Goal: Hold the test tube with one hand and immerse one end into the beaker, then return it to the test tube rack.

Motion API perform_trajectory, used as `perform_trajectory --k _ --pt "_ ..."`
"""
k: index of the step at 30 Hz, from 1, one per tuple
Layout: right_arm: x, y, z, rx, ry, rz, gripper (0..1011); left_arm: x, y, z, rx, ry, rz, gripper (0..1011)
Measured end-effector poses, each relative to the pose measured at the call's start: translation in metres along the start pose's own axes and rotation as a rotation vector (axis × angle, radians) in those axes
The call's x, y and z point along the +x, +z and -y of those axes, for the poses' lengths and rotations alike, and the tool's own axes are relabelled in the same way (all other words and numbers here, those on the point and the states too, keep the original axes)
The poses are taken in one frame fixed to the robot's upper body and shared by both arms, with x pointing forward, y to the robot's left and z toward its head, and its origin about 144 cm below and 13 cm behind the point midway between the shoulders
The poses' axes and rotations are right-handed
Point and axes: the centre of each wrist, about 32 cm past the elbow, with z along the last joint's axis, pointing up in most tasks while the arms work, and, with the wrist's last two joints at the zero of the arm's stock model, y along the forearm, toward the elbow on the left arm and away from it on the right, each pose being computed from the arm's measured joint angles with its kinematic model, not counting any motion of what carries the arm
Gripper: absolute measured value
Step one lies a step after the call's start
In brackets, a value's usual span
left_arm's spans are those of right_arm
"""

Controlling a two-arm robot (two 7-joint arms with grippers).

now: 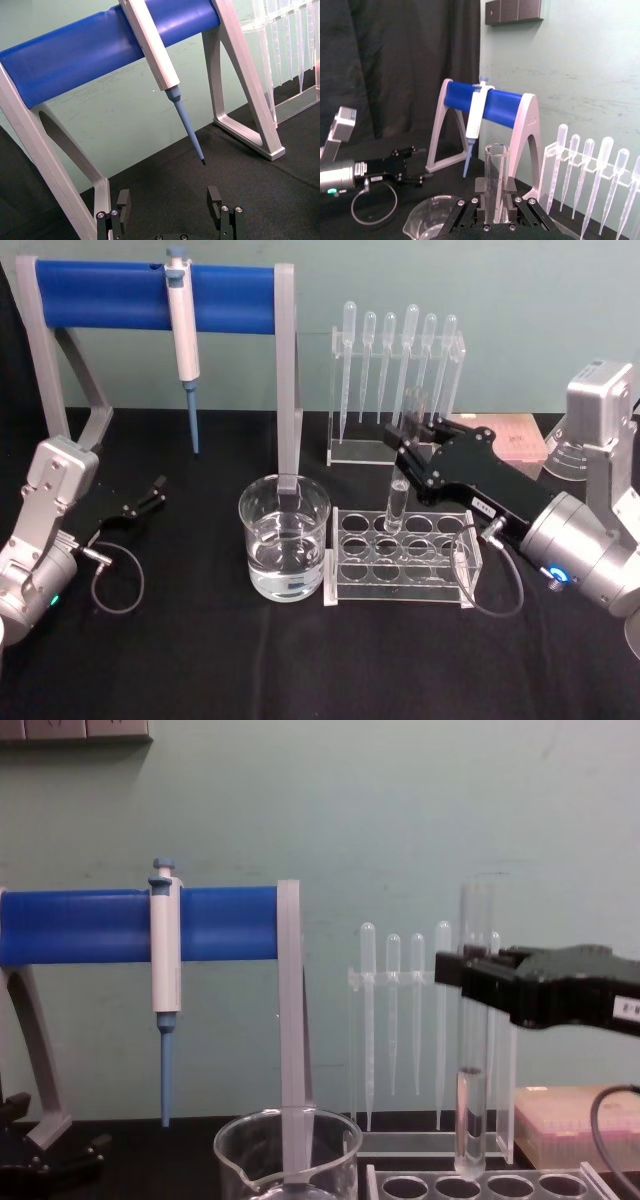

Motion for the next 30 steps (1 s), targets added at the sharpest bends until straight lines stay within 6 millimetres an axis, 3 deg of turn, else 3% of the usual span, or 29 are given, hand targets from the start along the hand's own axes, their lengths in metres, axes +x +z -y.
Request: perform_trajectory --k 30 --pt "-0.0001 0.0027 -0.0002 0.008 -0.015 -0.022 225 0.0000 0.0000 0.0000 0.000 0.000 0.000 1000"
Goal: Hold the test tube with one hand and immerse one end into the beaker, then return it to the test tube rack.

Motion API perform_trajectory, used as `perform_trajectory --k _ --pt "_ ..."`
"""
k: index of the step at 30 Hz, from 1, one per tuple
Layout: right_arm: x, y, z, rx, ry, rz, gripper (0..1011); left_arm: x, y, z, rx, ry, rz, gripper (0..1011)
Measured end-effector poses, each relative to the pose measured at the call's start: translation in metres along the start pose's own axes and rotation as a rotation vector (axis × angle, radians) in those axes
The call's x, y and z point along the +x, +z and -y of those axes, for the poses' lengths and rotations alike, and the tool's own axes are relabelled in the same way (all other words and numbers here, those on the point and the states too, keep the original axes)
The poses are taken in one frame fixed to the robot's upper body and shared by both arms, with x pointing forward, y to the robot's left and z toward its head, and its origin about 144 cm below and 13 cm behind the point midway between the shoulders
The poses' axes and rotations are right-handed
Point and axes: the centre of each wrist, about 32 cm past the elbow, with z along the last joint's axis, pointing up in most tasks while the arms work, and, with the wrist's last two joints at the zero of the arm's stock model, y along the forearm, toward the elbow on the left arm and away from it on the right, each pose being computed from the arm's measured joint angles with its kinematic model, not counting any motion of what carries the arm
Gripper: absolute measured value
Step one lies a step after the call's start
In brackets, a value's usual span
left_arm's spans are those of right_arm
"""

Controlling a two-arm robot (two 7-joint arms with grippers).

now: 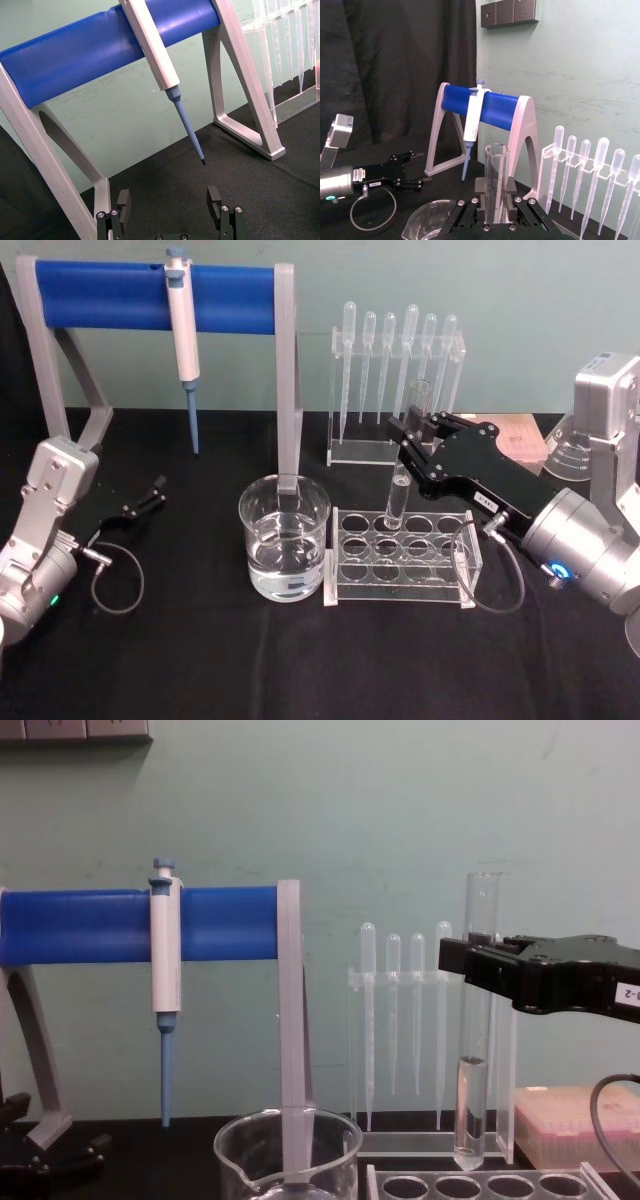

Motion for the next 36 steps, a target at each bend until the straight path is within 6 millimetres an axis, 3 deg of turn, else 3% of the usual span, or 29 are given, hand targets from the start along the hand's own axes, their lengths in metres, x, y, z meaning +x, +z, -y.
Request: perform_trajectory --k 36 --pt "0.0001 0.0000 0.0001 0.001 0.001 0.002 225 0.0000 0.0000 0.0000 0.000 0.000 0.000 1000"
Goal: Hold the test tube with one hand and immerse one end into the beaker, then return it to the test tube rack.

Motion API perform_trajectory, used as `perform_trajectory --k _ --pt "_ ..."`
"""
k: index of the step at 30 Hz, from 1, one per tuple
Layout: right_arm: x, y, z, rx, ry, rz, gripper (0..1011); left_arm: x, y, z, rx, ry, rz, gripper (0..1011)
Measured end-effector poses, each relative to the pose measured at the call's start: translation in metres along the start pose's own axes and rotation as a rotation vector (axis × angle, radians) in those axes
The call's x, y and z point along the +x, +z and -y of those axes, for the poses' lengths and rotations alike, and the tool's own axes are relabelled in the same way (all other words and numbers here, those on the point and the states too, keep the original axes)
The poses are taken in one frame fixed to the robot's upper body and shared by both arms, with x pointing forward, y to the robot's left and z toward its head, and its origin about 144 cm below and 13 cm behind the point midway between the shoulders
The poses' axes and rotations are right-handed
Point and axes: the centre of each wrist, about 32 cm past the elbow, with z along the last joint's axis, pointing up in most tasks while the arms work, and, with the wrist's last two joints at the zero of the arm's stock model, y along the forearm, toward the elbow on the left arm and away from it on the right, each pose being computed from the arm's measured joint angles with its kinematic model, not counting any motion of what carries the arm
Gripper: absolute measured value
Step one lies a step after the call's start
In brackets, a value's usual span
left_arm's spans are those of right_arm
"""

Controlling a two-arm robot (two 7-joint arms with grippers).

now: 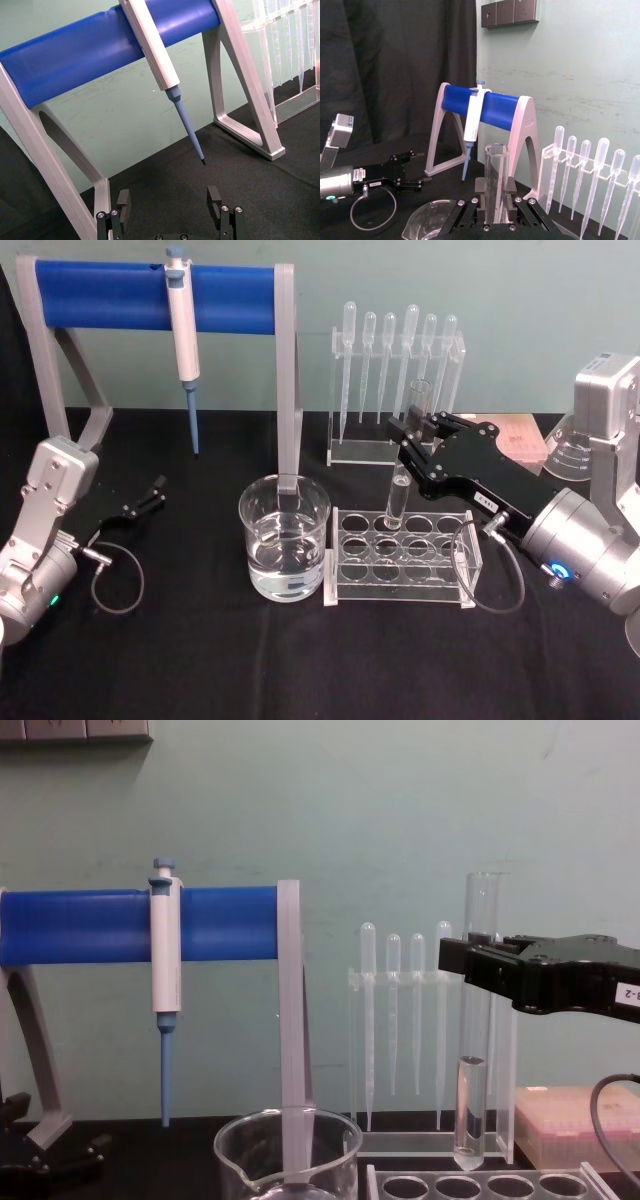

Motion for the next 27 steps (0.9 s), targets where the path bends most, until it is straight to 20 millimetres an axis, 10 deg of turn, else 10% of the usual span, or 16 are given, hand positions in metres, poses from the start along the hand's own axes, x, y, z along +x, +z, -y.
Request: perform_trajectory --k 27 --pt "0.0000 0.0000 0.0000 0.000 0.000 0.000 225 0.0000 0.0000 0.0000 0.000 0.000 0.000 1000"
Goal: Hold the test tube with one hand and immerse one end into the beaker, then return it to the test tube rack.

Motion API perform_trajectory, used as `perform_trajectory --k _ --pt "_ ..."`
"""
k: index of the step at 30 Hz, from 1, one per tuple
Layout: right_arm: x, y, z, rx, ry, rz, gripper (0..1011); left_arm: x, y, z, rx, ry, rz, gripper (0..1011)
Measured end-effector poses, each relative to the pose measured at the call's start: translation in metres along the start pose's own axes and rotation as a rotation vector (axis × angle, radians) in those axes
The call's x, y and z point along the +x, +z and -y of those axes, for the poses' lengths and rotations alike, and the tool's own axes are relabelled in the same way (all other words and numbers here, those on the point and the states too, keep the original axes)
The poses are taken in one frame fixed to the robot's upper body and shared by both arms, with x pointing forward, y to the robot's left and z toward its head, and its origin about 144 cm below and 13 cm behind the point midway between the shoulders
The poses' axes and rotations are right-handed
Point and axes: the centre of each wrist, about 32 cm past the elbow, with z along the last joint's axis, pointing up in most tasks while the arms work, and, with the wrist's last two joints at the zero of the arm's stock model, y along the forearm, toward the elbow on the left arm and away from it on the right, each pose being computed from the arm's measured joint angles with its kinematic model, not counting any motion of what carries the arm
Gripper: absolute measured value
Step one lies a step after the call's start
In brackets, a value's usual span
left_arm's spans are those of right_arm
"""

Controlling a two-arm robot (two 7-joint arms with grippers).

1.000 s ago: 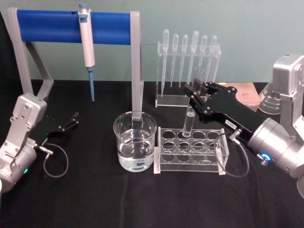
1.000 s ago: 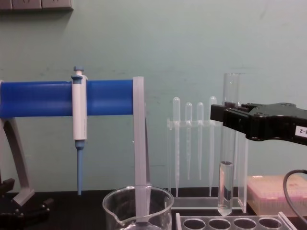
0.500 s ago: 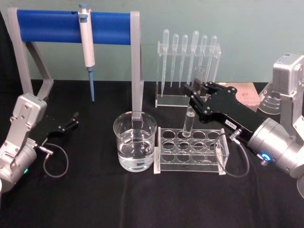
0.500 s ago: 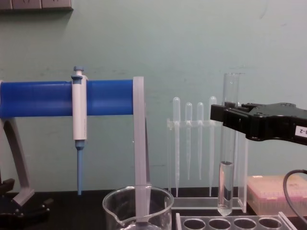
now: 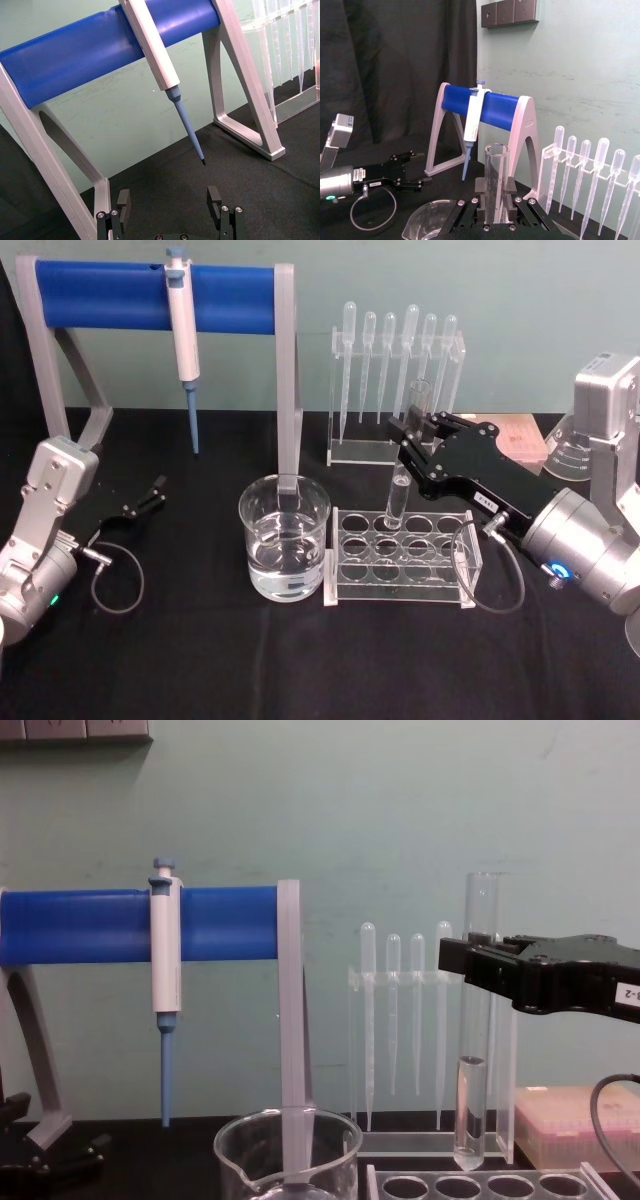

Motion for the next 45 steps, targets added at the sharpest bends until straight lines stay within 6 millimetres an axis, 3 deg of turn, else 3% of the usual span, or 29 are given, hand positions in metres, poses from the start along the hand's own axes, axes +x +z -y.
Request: perform_trajectory --k 45 --pt "0.0000 0.0000 0.0000 0.000 0.000 0.000 225 0.0000 0.0000 0.0000 0.000 0.000 0.000 1000"
